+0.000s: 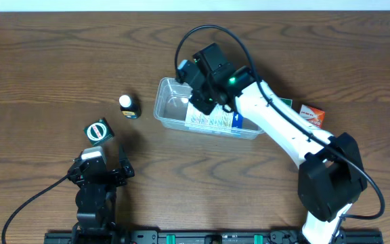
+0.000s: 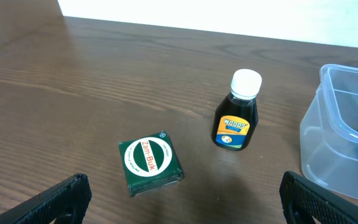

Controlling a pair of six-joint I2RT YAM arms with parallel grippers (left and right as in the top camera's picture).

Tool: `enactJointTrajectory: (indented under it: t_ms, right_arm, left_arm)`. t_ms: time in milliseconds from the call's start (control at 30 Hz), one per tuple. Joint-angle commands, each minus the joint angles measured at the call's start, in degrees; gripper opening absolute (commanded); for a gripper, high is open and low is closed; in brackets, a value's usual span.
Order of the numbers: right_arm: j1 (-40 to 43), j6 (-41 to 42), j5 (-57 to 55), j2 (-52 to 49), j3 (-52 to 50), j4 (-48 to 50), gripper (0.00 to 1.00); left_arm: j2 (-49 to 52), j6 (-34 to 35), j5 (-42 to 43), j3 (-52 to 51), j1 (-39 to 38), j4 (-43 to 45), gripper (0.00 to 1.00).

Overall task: Pack container
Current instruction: 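Release the blue box and push it flat into the container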

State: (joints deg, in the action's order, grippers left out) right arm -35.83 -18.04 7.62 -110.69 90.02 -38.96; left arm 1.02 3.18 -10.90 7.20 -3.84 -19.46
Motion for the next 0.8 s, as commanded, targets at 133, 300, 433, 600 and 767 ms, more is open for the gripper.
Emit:
enactJointTrajectory:
  t_ms: [133, 300, 433, 600, 767]
  right_arm:
    - [-1.7, 3.2, 5.8, -6.0, 1.2, 2.6, 0.01]
    - [-1.7, 4.8, 7.8, -8.3, 1.2, 6.4, 0.01]
    - [-1.7, 5.6, 7.9, -9.1, 1.2, 9.2, 0.01]
    - [-1.7, 7.1, 7.9, -11.2, 1.2, 11.2, 0.01]
    - [-1.7, 7.7, 7.9, -13.1, 1.2, 12.5, 0.01]
  left_arm:
    - [0.0, 0.7, -0.1, -1.1, 0.2, -0.6, 0.98]
    - [0.0, 0.7, -0.1, -1.1, 0.2, -0.6, 0.98]
    - [0.0, 0.7, -0.1, -1.1, 0.2, -0.6, 0.98]
    - [0.0, 0.7, -0.1, -1.1, 0.2, -0.6, 0.98]
    - [0.0, 0.7, -0.1, -1.1, 0.2, -0.6, 0.98]
